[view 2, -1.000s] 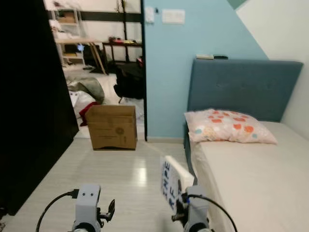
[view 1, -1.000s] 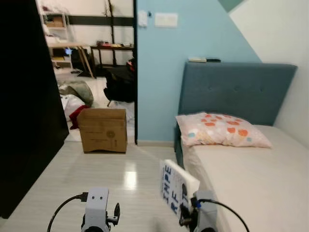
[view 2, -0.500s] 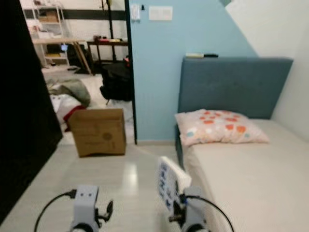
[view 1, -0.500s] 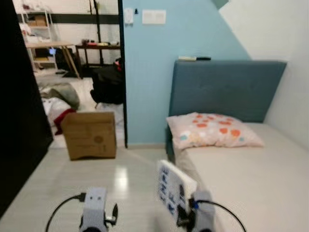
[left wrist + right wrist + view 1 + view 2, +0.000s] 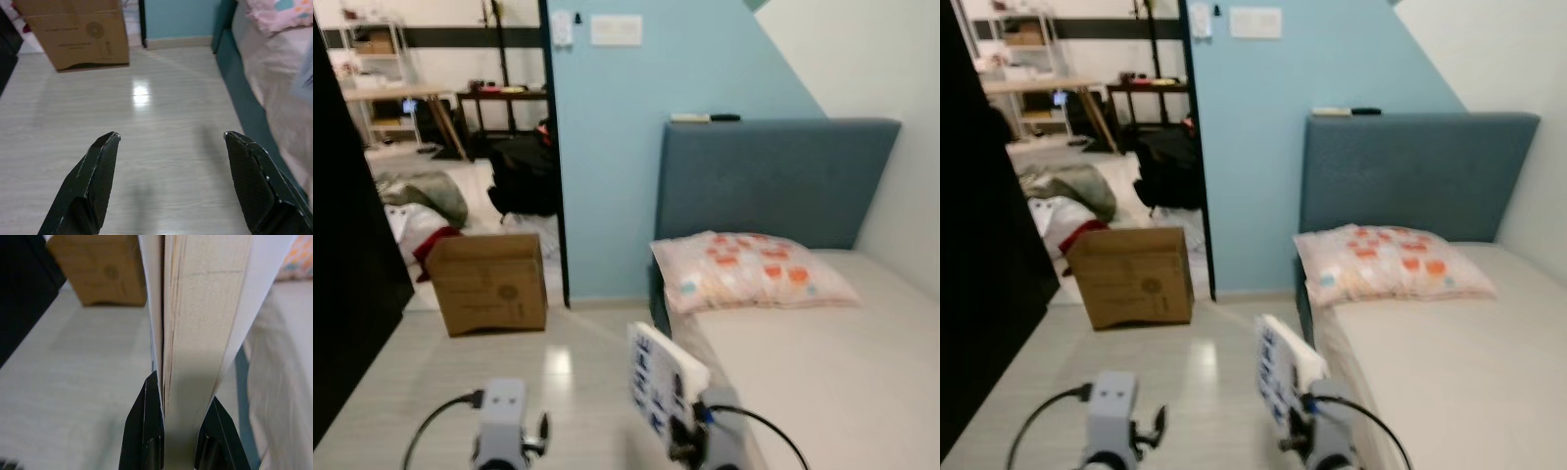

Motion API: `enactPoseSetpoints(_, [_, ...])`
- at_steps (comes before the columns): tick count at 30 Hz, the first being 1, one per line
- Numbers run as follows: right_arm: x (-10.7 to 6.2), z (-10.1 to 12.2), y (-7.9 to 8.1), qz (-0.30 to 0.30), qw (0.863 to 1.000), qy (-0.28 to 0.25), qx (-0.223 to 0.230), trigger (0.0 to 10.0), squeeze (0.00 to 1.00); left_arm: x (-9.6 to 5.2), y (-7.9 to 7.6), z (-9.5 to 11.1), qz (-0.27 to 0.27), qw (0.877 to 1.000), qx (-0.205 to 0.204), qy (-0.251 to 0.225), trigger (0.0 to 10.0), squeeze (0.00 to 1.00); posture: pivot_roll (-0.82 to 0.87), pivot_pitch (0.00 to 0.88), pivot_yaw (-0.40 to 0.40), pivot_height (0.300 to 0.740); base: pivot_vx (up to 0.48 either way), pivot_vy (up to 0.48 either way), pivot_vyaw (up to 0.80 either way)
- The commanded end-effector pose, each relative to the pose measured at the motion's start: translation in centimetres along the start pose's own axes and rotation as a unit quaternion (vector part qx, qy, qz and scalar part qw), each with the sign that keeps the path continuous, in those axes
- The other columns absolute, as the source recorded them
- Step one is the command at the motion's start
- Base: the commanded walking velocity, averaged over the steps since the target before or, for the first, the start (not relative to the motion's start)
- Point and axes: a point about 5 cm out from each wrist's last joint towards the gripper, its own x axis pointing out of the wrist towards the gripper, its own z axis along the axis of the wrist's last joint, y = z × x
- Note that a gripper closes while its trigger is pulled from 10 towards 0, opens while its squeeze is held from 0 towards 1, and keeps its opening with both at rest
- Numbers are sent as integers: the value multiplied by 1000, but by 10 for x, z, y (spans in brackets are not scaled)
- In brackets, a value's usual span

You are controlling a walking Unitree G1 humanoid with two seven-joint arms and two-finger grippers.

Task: Clean up the room

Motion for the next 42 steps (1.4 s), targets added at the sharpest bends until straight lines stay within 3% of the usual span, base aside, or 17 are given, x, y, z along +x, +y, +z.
enactPoseSetpoints(1, [1,-1,8,11,1000,-1,9,10000,0,-2,5,-5,6,1000,6,9,10000,0,35,92,-32,740,304,0,0])
enactPoseSetpoints(10, [1,-1,8,13,1000,0,9,10000,0,-2,5,-5,7,1000,5,9,10000,0,36,87,-34,740,300,0,-509])
enactPoseSetpoints(42, [1,0,8,11,1000,-4,6,10000,0,-2,6,-5,6,1000,6,8,10000,0,36,86,-32,740,296,0,0])
